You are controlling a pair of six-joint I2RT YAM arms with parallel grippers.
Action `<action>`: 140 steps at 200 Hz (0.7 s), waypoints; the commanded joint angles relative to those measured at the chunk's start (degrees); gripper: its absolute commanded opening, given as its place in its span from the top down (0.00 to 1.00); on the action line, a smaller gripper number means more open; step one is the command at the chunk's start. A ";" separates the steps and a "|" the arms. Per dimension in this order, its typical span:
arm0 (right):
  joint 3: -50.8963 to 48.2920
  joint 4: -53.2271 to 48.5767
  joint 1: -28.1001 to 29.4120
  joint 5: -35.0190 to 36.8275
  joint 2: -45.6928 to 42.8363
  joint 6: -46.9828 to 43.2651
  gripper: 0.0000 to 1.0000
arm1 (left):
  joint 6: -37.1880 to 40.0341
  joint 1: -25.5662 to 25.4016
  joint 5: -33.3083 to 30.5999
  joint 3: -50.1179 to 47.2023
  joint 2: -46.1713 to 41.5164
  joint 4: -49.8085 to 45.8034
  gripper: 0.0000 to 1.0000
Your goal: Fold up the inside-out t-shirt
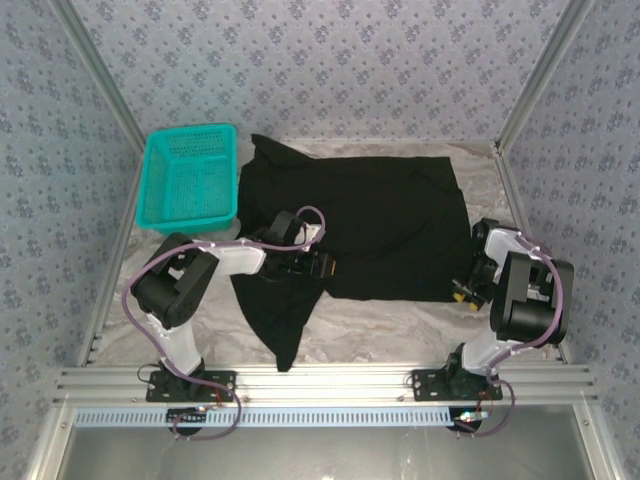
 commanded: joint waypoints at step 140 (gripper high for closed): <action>11.66 -3.98 -7.17 14.51 4.79 -6.79 0.93 | 0.36 -0.12 -1.96 -3.44 5.83 -7.13 0.49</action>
